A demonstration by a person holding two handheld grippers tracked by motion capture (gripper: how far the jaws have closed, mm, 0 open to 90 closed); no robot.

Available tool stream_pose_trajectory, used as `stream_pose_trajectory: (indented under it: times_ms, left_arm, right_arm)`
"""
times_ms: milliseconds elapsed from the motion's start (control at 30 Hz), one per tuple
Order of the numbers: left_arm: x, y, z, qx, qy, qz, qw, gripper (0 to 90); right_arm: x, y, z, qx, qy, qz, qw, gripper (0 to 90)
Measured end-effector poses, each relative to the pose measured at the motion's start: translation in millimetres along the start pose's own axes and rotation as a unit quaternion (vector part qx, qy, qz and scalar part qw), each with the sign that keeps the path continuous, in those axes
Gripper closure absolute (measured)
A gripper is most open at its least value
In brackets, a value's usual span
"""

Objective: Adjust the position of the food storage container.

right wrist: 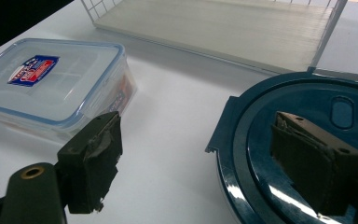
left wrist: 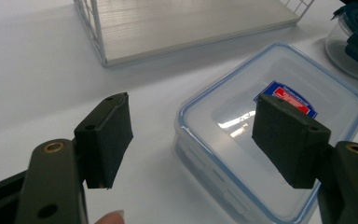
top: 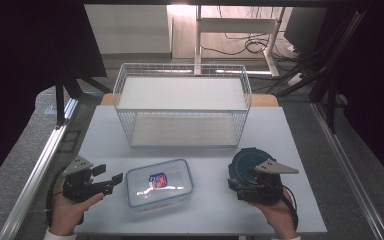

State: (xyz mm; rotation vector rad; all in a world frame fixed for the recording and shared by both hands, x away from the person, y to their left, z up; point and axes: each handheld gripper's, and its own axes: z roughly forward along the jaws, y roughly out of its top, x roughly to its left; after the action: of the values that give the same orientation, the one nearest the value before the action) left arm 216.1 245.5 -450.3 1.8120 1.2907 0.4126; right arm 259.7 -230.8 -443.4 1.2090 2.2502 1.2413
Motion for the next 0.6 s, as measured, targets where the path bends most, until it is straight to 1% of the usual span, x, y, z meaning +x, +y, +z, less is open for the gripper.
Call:
stream_pose_trajectory:
  times_ms: [133, 200, 233, 300, 467, 500, 533, 600]
  left_arm:
    - [-2.7, 0.7, -1.0, -0.006, 0.0, 0.004, 1.0, 28.3]
    - [-3.6, 0.4, -0.8, -0.003, 0.002, 0.008, 1.0, 28.8]
    - [-4.1, 0.2, -0.7, -0.003, 0.004, 0.01, 0.9999, 29.1]
    - [-5.3, 0.4, -0.8, -0.003, -0.001, 0.01, 0.9999, 29.2]
    - [-6.5, 1.3, -0.6, -0.003, -0.003, 0.011, 0.9999, 28.9]
    - [-6.3, 2.2, -0.9, -0.004, 0.003, 0.011, 0.9999, 28.9]
    - [-6.3, 2.2, -0.9, -0.004, 0.003, 0.011, 0.9999, 28.8]
    - [-6.4, 4.6, -2.5, -0.004, 0.006, 0.018, 0.9998, 28.7]
  right_arm:
    - [-0.5, 0.5, -2.3, -0.001, -0.003, 0.0, 1.0, 17.5]
    - [-1.5, 0.7, -4.5, -0.001, -0.004, 0.003, 1.0, 18.0]
    - [-2.5, 0.9, -6.9, -0.001, -0.001, 0.01, 0.9999, 18.3]
    - [-3.0, 1.2, -8.9, -0.003, -0.005, 0.009, 0.9999, 18.4]
    - [-3.6, 1.5, -11.2, -0.004, -0.008, 0.015, 0.9999, 18.5]
    - [-4.5, 1.2, -11.5, -0.005, -0.009, 0.015, 0.9998, 18.5]
    - [-4.5, 1.2, -11.5, -0.005, -0.009, 0.015, 0.9998, 18.5]
    - [-5.8, 0.8, -11.5, -0.005, -0.012, 0.017, 0.9998, 18.6]
